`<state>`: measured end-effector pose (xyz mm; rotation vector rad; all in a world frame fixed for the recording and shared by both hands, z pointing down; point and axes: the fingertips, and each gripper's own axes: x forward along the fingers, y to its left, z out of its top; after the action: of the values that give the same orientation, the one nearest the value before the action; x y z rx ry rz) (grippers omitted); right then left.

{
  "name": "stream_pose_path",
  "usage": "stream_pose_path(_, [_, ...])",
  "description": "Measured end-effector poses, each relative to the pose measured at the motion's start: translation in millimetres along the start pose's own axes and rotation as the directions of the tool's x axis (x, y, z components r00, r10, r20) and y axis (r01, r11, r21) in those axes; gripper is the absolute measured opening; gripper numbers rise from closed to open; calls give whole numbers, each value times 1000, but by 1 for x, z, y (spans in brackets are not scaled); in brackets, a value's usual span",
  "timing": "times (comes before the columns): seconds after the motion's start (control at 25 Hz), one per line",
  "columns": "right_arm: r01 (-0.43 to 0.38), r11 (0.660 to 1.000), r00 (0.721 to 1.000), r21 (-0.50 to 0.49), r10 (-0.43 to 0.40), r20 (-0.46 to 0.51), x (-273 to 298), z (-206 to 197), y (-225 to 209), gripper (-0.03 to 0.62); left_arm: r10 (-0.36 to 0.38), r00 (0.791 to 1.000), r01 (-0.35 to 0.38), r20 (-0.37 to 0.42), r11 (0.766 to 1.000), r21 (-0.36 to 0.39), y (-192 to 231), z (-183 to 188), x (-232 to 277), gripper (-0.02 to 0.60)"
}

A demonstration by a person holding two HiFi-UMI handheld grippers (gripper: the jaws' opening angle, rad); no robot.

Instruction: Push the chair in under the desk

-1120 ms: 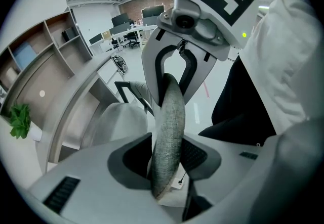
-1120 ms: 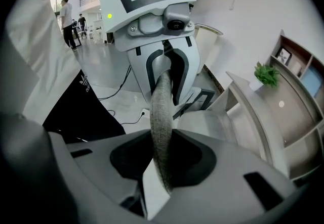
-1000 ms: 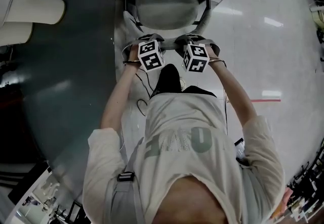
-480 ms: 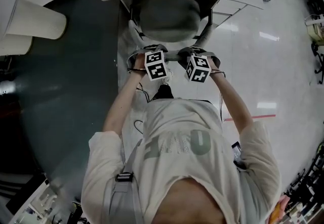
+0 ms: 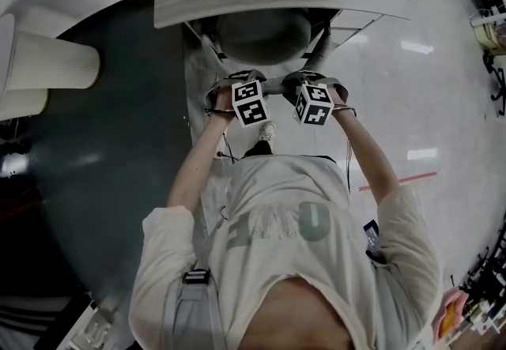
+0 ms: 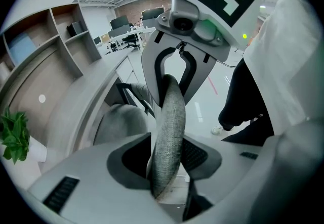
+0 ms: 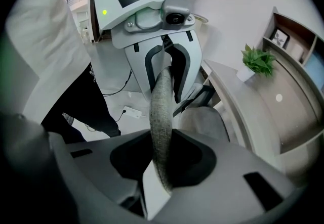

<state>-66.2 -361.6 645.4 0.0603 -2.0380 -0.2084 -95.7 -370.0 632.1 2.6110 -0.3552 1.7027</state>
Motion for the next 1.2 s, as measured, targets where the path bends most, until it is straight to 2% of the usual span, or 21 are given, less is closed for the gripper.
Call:
stream_pose_path(0.28, [-4, 1000, 997, -26, 2, -72, -6, -23, -28, 95, -34, 999, 34, 41, 999, -13, 20, 23, 11, 160])
stream_pose_path(0.68, [25, 1000, 996, -13, -26, -88, -11, -39, -40, 101, -109, 993, 111, 53, 993, -39, 25, 38, 21, 169])
stream_pose_path(0.92, [41, 999, 995, -1, -41, -87, -13, -37, -41, 109, -70, 997, 72, 33, 997, -42, 27, 38, 24, 169])
stream_pose_path(1.08, [5, 998, 992, 66, 4, -129, -10, -37, -37, 120, -27, 999, 26, -18, 998, -56, 24, 37, 21, 171])
stream_pose_path(1.2, [15, 994, 989, 108, 1, -145, -20, -34, -34, 120, 23, 999, -25, -23, 998, -61, 20, 42, 6, 150])
